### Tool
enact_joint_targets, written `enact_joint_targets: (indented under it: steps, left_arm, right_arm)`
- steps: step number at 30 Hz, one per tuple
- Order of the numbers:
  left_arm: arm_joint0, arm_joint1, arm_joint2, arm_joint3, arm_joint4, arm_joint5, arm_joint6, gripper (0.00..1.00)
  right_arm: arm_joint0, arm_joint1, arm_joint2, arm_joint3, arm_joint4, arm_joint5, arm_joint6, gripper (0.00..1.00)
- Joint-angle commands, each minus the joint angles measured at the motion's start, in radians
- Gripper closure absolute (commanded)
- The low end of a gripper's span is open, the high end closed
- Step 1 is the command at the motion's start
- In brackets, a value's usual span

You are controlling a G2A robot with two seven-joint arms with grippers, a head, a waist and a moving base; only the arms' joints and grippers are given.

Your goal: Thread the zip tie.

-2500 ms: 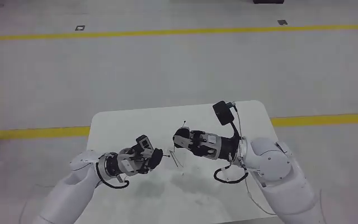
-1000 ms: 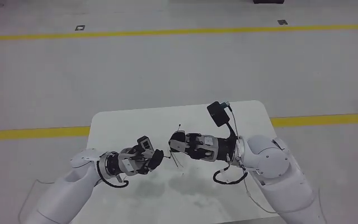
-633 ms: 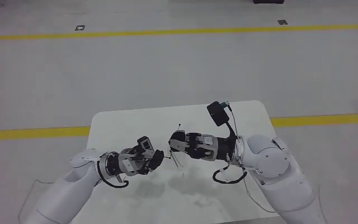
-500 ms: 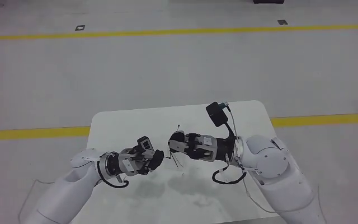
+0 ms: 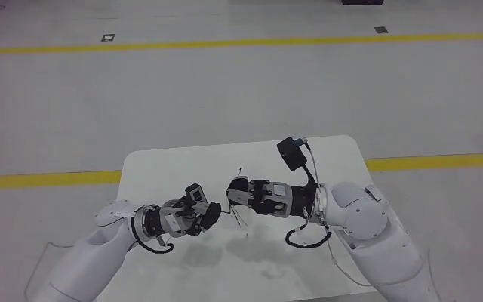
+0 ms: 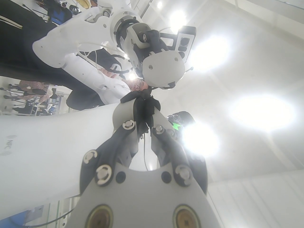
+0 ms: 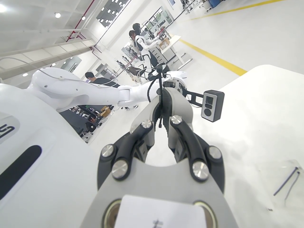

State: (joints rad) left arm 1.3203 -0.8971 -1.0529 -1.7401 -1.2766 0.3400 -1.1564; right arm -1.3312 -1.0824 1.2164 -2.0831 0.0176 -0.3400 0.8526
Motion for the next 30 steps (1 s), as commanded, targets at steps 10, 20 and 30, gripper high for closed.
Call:
enact_joint_targets:
  steps: [10,20,30]
  left_arm:
    - [0.0,0.0,0.0,0.0,0.0,0.0,0.0,1.0]
    - [0.0,0.0,0.0,0.0,0.0,0.0,0.0,1.0]
    - [0.0,0.0,0.0,0.0,0.0,0.0,0.0,1.0]
  right_arm:
    - [0.001,0.002,0.0,0.001,0.002,0.0,-0.009,1.0]
    - [0.007,0.004,-0.012,0.006,0.003,0.0,0.0,1.0]
    - [0.011,0.007,-0.018,0.007,0.002,0.0,0.014,1.0]
